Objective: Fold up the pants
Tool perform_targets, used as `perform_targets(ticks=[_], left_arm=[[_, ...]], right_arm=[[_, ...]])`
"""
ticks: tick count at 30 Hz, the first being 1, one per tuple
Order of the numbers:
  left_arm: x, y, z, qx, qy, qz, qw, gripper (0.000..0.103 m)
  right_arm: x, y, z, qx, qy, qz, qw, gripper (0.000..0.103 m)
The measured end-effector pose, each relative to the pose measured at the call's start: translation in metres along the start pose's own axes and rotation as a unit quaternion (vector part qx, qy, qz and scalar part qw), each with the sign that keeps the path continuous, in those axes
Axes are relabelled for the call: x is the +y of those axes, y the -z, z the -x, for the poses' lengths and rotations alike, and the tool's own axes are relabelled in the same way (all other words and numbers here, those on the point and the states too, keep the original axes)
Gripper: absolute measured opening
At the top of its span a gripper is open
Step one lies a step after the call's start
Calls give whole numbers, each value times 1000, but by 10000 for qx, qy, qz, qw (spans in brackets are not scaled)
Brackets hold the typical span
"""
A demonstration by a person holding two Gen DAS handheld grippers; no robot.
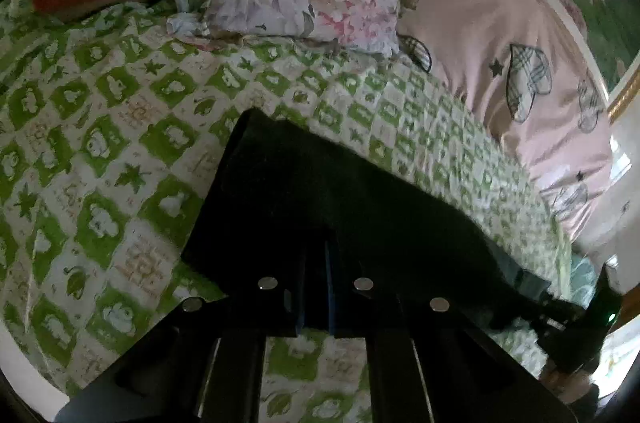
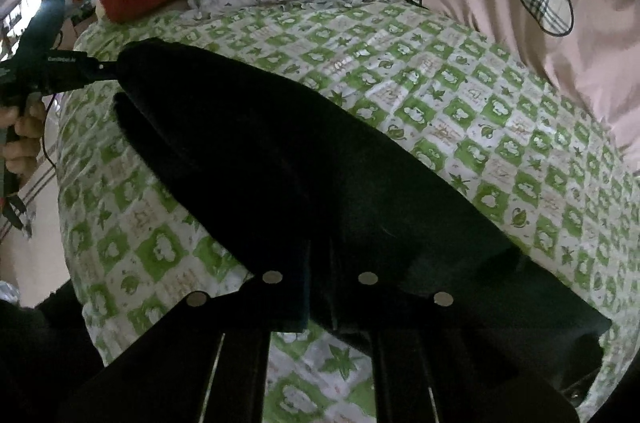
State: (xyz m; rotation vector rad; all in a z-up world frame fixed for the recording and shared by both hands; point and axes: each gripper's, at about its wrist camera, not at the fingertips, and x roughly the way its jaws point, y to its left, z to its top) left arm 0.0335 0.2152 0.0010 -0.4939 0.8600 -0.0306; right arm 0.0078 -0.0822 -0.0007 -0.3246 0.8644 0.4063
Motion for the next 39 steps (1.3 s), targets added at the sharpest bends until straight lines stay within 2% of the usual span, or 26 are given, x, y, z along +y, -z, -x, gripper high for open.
perform_targets(ticks=[7,12,16,19,20,22,23,24,27,29,31,34,39], left_arm=[[9,29,-11,261,-331,-247,9988,6],[25,37,-13,292,-491,-150,9983,3],[31,37,-9,288,-467,-75,9985,3],[30,34,-5,293,-313,-19,9991,3],[30,32,-5,324,-240,39,9992,5],[29,28,-9,398,-173,171,9989,17],[28,26,-12,434,-180,219,9987,30],[26,24,-16,495,-138,267,9983,37],[19,20,-24,506,-168,264,9982,41],[15,17,-29,478,-204,252,9983,37],[15,14,-35,490,-246,278,9981,9],[18,12,-31,424,-96,404,9982,6],[14,16,-10,224,-163,33,9996,4]], right_arm=[[9,13,-12,323,31,206,9993,7],[11,18,-16,404,18,222,9989,7],[13,20,-16,422,20,245,9988,6],[13,20,-14,405,6,252,9989,6],[13,20,-14,398,0,242,9989,6],[12,20,-13,392,-16,219,9990,6],[12,20,-13,386,-13,218,9990,6],[13,20,-13,381,-3,212,9990,6],[14,20,-13,366,5,206,9991,6],[13,20,-13,357,-7,175,9992,6],[12,20,-11,324,-25,121,9994,6],[11,18,-6,260,-70,67,9996,6],[11,17,7,195,-211,58,9996,6]])
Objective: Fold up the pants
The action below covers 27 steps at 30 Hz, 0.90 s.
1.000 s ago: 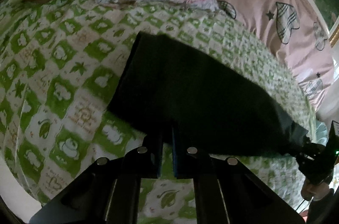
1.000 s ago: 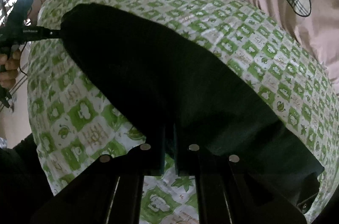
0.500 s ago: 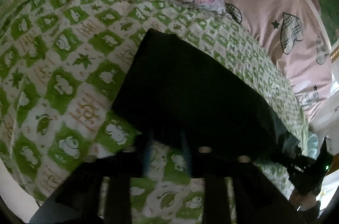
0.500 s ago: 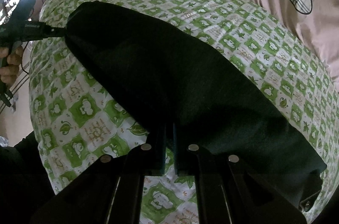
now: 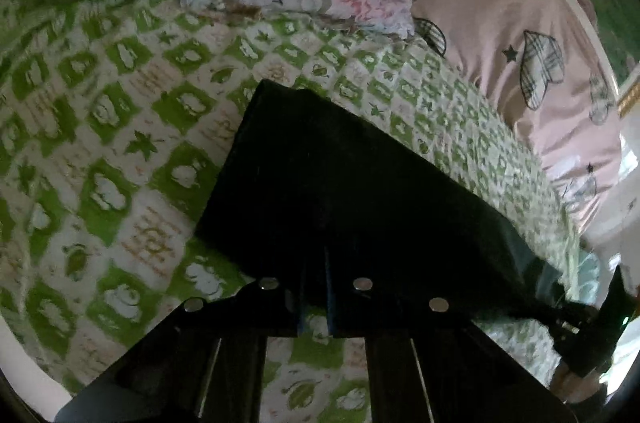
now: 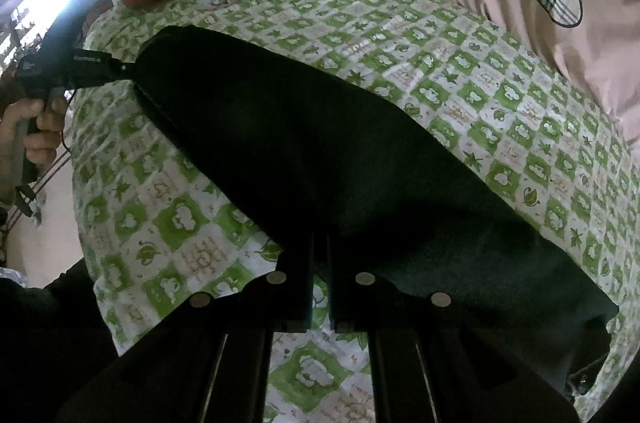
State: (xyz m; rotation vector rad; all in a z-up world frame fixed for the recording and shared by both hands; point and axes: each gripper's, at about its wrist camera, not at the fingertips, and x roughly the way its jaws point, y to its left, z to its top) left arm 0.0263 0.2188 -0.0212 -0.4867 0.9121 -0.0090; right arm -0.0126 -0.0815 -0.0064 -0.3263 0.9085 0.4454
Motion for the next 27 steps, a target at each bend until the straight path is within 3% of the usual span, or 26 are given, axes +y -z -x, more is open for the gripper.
perform_targets(ticks=[5,9,10,11,12,13,14,19,27], left_arm=[[6,10,-18,212,-309,-236,9990,5],[5,11,-8,194,-302,-281,9990,21],[5,10,-4,168,-316,-323,9988,24],[5,9,0,145,-340,-341,9987,33],[6,9,4,127,-429,-325,9985,52],[8,8,9,97,-492,-280,9983,62],[11,9,13,43,-507,-186,9985,68],[22,11,10,218,-401,187,9988,69],[19,12,-13,417,-506,318,9973,71]], right_arm=[[-1,7,-26,314,-50,-37,9995,7],[-1,7,-30,331,-81,-234,9991,17],[-2,5,-28,306,-136,-283,9990,29],[-3,4,-24,252,-197,-328,9990,48],[-4,2,-17,146,-242,-361,9989,55],[-4,0,-10,16,-263,-371,9990,62],[-5,-3,-4,-105,-311,-385,9987,62],[-19,-30,11,-539,-744,-836,9923,62],[-42,-101,-33,-591,-1099,-1229,9845,62]])
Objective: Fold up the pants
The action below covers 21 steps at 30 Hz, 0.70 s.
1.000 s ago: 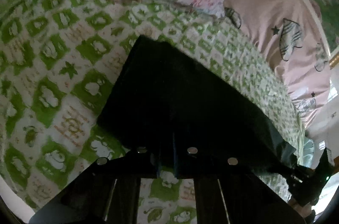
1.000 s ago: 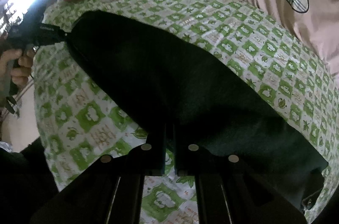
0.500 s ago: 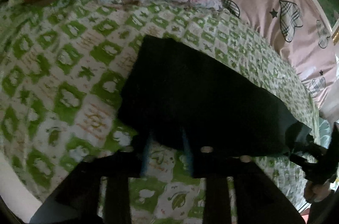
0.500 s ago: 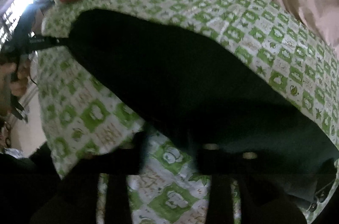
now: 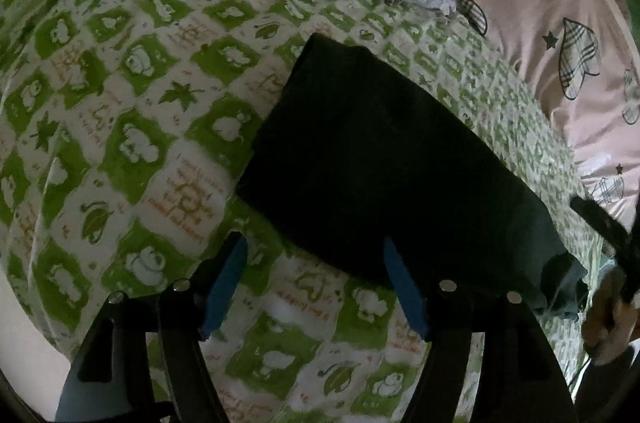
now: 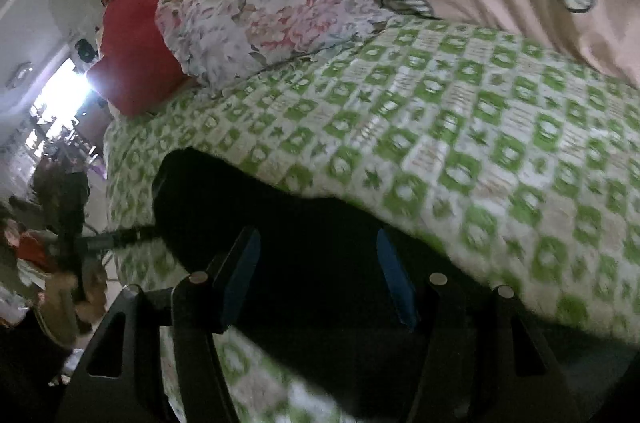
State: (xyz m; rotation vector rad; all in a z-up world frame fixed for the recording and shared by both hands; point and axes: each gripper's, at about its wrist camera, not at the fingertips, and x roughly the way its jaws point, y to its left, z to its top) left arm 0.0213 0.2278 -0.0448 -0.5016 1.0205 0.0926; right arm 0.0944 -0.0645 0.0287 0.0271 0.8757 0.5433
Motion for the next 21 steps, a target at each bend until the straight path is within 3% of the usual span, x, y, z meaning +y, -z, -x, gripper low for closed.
perform_targets(ticks=[5,9,12,13,14,15,18,21], left_arm=[[2,-9,-9,21,44,154,9999,69],[4,-15,-15,-41,96,257,9996,68],[4,-19,-20,-169,60,300,9994,66],[3,-21,-22,-221,50,320,9992,65],[3,-23,-23,-280,35,336,9990,61],[1,-25,-25,-363,-7,326,9988,51],[-1,-32,-20,-493,80,238,9985,25],[-7,-38,5,-854,339,-15,9958,19]], right_arm=[[-1,-31,-62,577,89,268,9979,62],[-9,-33,-107,1218,323,556,9905,61],[-12,-23,-124,1532,234,686,9855,57],[-10,-23,-123,1563,204,755,9846,49],[-9,-23,-122,1607,132,743,9841,32],[-7,-24,-121,1637,-4,689,9841,21],[12,-24,-114,1567,234,1021,9821,15],[15,-36,-94,1167,358,946,9880,9]])
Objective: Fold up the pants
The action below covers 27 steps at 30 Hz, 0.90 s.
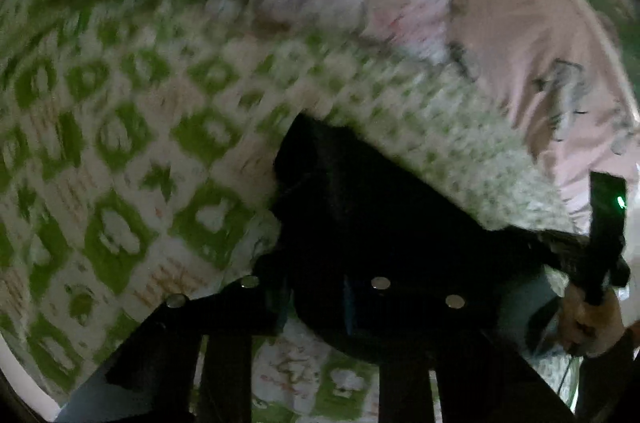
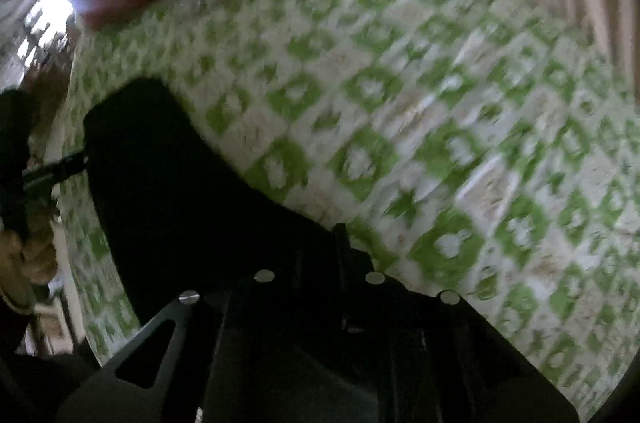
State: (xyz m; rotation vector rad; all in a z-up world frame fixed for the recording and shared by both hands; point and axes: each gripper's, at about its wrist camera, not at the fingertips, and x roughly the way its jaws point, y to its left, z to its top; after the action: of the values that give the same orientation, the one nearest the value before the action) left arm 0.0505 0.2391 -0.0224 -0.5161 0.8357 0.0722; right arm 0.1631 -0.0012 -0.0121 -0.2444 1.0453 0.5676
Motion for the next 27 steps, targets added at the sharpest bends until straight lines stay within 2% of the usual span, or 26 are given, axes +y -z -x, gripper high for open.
perform_targets(ticks=[3,5,10,13,15,18,20,22,27], left_arm=[[-12,-2,10,-277,-72,-428,9987,18],[-13,-2,5,-232,-127,-484,9985,17],[-3,6,-23,37,-396,-623,9973,18],[0,5,-22,161,-381,-686,9968,24],[-2,4,-10,66,-440,-739,9963,33],[-7,7,11,-155,-622,-882,9940,38],[-11,8,21,-235,-525,-908,9942,40],[-20,11,32,-317,-423,-1004,9935,47],[-56,21,39,-361,-252,-1430,9887,52]], right_arm=[[-11,-10,19,-469,136,-343,9982,7],[-16,-15,16,-571,207,-528,9968,6],[-16,-10,-17,-394,653,-650,9950,6],[-17,-5,-28,-281,629,-846,9940,7],[-18,2,-14,-425,655,-975,9922,11],[-20,18,17,-701,630,-1235,9879,29],[-20,33,38,-961,578,-1409,9836,68],[-18,54,59,-1263,560,-1571,9779,73],[-20,113,93,-1489,473,-2134,9644,73]])
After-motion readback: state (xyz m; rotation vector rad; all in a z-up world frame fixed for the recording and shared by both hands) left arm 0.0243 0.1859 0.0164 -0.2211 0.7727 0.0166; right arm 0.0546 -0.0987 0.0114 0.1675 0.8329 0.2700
